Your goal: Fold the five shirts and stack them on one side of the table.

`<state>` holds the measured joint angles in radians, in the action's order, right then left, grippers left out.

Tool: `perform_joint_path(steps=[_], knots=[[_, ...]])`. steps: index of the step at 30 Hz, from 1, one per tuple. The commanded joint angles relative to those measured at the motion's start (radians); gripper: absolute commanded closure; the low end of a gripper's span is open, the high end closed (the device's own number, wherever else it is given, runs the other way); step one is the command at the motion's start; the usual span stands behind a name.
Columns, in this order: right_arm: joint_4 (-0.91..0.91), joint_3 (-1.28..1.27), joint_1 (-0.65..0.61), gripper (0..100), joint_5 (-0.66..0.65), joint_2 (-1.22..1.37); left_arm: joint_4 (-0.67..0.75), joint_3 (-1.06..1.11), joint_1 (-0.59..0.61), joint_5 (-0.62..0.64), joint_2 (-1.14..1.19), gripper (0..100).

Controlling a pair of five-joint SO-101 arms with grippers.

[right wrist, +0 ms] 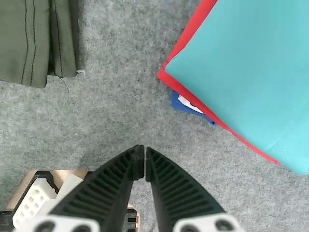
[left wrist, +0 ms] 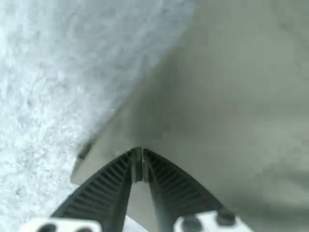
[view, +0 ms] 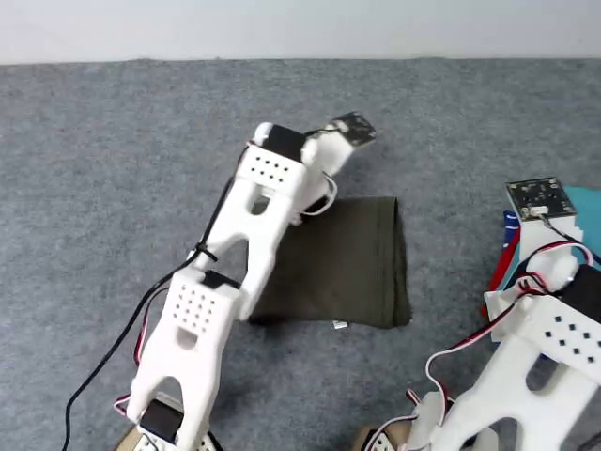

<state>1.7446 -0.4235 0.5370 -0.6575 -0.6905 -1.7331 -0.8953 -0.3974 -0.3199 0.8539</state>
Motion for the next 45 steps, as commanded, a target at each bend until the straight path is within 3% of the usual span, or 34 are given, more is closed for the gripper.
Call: perform_joint_path(steps=[1,9,18,21,29,38,42,45], knots=[[0.002,0.008,-0.002,98.4,-0.002,-0.018,-0.025,0.182,-0.048,0.009,-0.233,99],[-0.008,0.006,-0.002,98.4,0.0,-0.012,-0.003,0.716,-0.068,0.021,-0.565,99],[-0.008,0.006,-0.004,98.4,0.0,-0.012,0.359,1.244,-0.008,0.017,-0.624,99],[-0.008,0.006,-0.004,98.4,0.0,-0.012,0.408,1.334,-0.005,0.017,-0.632,99],[-0.005,0.006,-0.004,98.4,-0.002,-0.016,0.356,1.285,0.012,0.021,-0.635,99],[0.004,0.006,-0.002,98.4,-0.002,-0.019,0.084,0.858,0.02,0.021,-0.635,99],[0.004,0.006,-0.002,98.4,-0.002,-0.019,0.089,0.71,0.02,0.021,-0.621,99],[0.004,0.006,-0.002,98.4,-0.002,-0.019,0.173,0.702,0.021,0.021,-0.585,99]])
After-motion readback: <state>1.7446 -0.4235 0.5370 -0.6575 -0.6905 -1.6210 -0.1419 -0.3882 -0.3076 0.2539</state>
